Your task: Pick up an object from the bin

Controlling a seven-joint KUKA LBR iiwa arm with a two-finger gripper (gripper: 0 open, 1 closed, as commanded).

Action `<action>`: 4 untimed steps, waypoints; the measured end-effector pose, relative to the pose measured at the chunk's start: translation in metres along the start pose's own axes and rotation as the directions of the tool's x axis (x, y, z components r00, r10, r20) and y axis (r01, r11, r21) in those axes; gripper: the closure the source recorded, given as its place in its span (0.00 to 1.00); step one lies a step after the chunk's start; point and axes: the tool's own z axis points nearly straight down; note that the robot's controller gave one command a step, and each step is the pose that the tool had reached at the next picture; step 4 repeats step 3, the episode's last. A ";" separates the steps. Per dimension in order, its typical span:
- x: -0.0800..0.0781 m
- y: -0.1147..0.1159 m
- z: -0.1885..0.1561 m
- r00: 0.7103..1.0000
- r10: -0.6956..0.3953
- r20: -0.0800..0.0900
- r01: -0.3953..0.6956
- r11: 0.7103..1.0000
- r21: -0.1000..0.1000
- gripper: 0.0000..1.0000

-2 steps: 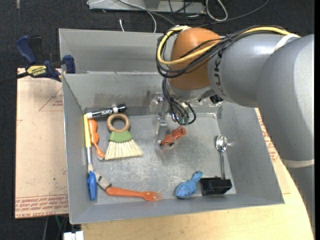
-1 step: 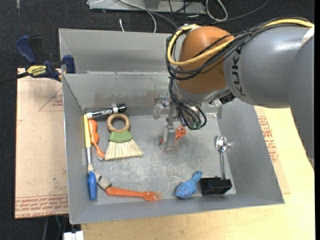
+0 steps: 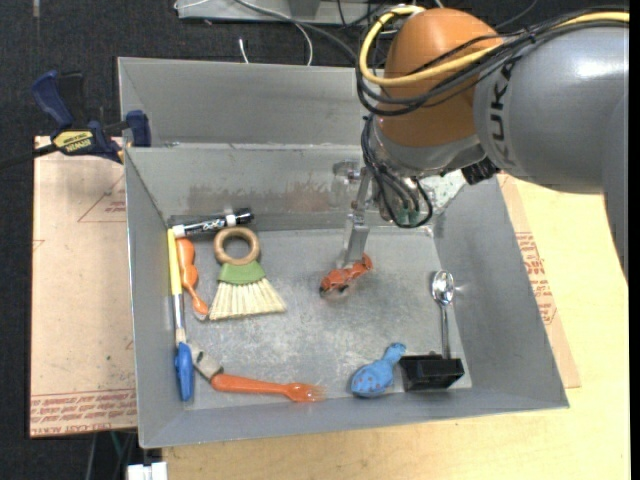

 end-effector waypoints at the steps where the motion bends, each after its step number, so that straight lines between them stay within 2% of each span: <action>1: 0.006 -0.007 -0.006 1.000 0.011 0.021 -0.011 1.000 -0.003 0.00; 2: 0.010 -0.049 0.051 0.996 -0.083 0.010 0.083 0.997 0.002 0.00; 3: 0.031 -0.039 0.084 0.995 -0.097 0.017 0.098 0.995 -0.003 0.00; 4: 0.031 -0.039 0.084 0.995 -0.097 0.017 0.098 0.995 -0.003 0.00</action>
Offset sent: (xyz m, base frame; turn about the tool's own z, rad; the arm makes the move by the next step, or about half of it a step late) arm -0.0118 -0.0444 -0.0478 -0.0886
